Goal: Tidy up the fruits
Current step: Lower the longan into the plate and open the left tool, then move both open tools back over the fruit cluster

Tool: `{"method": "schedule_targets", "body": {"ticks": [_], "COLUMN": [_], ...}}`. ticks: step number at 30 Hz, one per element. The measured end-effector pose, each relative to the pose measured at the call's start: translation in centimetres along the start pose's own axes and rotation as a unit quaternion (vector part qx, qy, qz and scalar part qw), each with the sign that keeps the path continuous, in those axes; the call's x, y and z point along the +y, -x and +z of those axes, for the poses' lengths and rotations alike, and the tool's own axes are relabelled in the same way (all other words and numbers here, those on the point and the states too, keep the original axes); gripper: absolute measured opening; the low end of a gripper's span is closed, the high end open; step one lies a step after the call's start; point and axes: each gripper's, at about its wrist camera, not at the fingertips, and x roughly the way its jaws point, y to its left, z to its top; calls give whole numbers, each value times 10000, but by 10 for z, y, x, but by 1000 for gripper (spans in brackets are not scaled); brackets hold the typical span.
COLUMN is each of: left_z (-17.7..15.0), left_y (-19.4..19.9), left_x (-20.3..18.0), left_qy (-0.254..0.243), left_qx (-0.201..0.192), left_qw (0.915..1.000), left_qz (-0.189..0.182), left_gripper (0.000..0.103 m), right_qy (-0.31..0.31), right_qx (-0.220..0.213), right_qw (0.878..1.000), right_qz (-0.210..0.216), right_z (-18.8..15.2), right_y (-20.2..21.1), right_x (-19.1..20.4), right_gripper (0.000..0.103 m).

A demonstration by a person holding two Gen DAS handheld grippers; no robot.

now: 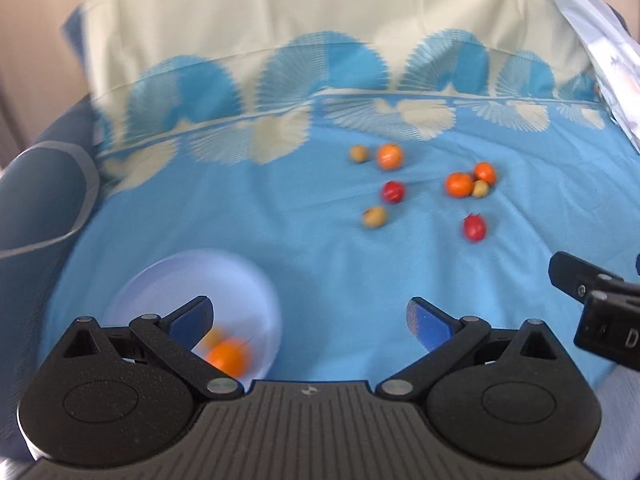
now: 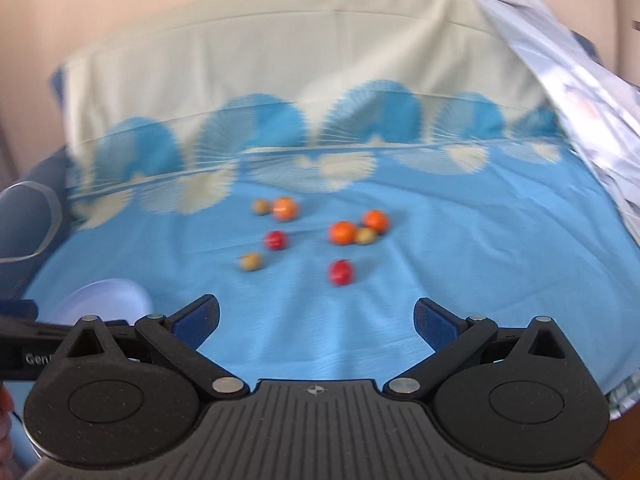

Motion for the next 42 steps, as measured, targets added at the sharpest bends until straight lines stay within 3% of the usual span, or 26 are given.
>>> {"method": "schedule_targets", "body": {"ticks": [4,11,12,13,20,42], "left_z": [8,5,1,-1,0,-1], "left_y": [-68,-164,-169,-170,-172,-171], "left_x": [-41,-67,-65,-62,-60,-61], "left_qy": [-6,325,417,543,548,511], "left_qx": [-11,-12,-200,-433,-503,-520], "left_qw": [9993,9992,9984,9972,9968,9969], "left_qz": [-363,-227,-315,-280,-300,-281], "left_gripper": [103,103,103,103,103,103], "right_qy": [-213,-565,-598,-621,-699,-673], "right_qx": [71,279,322,373,569,449], "right_qw": [9980,9922,9916,9912,9893,9909], "right_qz": [-593,-1075,-1103,-1110,-1148,-1076], "right_z": [-1,-1,-1,0,-10,-1], "right_y": [-57,-134,-139,-146,-162,-127], "right_x": [-42,-99,-102,-106,-108,-84], "right_gripper": [102,102,102,102,102,102]}}
